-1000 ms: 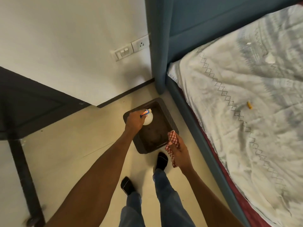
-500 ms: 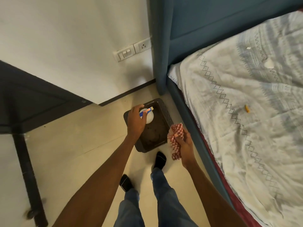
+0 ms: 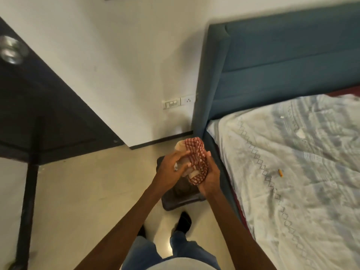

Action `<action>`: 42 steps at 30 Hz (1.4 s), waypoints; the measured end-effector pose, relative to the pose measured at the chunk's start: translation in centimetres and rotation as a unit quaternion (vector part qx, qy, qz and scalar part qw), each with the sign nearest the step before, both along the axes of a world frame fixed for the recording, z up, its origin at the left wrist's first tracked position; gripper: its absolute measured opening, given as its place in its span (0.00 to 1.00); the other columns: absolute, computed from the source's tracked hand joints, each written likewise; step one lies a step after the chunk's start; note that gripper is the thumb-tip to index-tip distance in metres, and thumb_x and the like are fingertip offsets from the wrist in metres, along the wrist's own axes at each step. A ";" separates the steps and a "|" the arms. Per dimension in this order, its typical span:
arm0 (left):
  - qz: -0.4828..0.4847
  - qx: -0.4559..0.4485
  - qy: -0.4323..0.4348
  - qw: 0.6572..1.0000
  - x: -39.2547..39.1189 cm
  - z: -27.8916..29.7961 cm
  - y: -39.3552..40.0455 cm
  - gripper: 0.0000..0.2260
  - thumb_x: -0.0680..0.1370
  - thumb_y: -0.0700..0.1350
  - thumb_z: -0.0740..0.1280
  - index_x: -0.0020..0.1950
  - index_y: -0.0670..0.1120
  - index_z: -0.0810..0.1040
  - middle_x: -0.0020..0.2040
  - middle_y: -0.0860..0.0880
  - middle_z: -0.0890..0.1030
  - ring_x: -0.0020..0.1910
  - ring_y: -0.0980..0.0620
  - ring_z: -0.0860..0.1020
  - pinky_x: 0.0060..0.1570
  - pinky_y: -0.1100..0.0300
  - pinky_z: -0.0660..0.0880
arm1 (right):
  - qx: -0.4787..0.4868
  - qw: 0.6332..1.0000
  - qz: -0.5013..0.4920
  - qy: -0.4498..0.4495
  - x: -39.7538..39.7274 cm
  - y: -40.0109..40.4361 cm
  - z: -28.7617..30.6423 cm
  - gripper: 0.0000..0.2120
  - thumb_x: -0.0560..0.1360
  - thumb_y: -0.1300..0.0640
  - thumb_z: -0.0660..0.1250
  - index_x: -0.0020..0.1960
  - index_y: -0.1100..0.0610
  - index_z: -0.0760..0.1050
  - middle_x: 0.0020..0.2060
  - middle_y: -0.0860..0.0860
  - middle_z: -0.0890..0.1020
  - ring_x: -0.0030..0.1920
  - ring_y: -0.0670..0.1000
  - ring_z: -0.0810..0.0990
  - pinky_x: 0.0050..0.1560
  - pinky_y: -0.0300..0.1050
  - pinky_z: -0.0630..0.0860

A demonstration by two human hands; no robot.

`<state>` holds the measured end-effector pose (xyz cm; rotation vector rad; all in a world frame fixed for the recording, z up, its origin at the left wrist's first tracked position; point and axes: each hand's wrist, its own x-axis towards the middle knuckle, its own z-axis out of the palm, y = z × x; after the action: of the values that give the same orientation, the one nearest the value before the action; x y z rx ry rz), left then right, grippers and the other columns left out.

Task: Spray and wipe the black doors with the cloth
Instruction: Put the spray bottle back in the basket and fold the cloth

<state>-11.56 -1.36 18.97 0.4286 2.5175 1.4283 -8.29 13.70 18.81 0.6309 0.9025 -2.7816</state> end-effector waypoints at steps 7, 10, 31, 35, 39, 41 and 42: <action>0.020 0.006 -0.023 1.000 -2.8 3.0 -3.4 0.21 0.81 0.50 0.67 0.74 0.56 0.71 0.70 0.51 0.71 0.66 0.57 0.70 0.65 0.65 0.69 | 0.215 0.974 0.045 0.045 -1.3 -3.6 2.9 0.28 0.77 0.49 0.71 0.73 0.56 0.67 0.66 0.55 0.79 0.65 0.57 0.80 0.59 0.51 0.79; 0.009 0.055 -0.081 0.995 -3.5 3.7 -4.9 0.20 0.82 0.49 0.66 0.74 0.57 0.69 0.68 0.52 0.73 0.65 0.56 0.74 0.60 0.69 0.73 | 0.302 0.952 0.025 0.038 -2.8 -4.6 2.9 0.16 0.82 0.53 0.67 0.67 0.58 0.75 0.61 0.56 0.82 0.64 0.58 0.81 0.56 0.45 0.80; 0.218 -0.013 -0.044 0.975 -8.9 3.8 -12.8 0.08 0.81 0.41 0.66 0.60 0.48 0.79 0.58 0.49 0.79 0.56 0.49 0.79 0.54 0.54 0.80 | 0.468 0.883 -0.006 0.043 -7.6 -5.3 8.1 0.05 0.82 0.52 0.65 0.54 0.47 0.80 0.46 0.41 0.86 0.49 0.42 0.84 0.47 0.37 0.80; 0.132 0.065 -0.009 0.989 -6.0 5.9 -10.6 0.07 0.80 0.45 0.69 0.57 0.49 0.79 0.52 0.55 0.82 0.49 0.60 0.79 0.43 0.71 0.74 | 0.412 0.910 -0.004 0.045 -7.5 -6.4 8.4 0.04 0.81 0.57 0.68 0.53 0.52 0.82 0.45 0.47 0.87 0.45 0.47 0.86 0.46 0.42 0.84; -0.012 0.154 -0.136 0.979 -3.9 7.1 -8.5 0.19 0.77 0.50 0.72 0.66 0.50 0.74 0.60 0.54 0.80 0.58 0.56 0.80 0.53 0.62 0.80 | 0.416 0.908 -0.032 0.034 -7.2 -7.5 8.5 0.05 0.80 0.58 0.70 0.54 0.52 0.82 0.46 0.48 0.87 0.49 0.50 0.86 0.47 0.42 0.83; -0.018 0.177 -0.151 0.972 -3.7 6.9 -7.9 0.23 0.77 0.48 0.73 0.70 0.50 0.71 0.63 0.55 0.79 0.61 0.55 0.80 0.57 0.58 0.80 | 0.417 0.907 -0.034 0.040 -6.9 -7.9 8.8 0.06 0.80 0.58 0.69 0.56 0.52 0.82 0.49 0.48 0.87 0.51 0.51 0.87 0.49 0.43 0.84; -0.001 0.182 -0.143 0.973 -3.8 6.9 -7.7 0.23 0.77 0.46 0.72 0.70 0.50 0.70 0.63 0.55 0.78 0.61 0.54 0.80 0.58 0.57 0.80 | 0.418 0.907 -0.023 0.049 -6.8 -7.9 8.9 0.07 0.81 0.57 0.69 0.57 0.51 0.82 0.51 0.48 0.87 0.52 0.51 0.86 0.51 0.44 0.84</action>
<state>-15.38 -9.09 25.82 0.2581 2.0355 1.8108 -15.05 5.79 27.70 0.5988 2.1472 -2.3708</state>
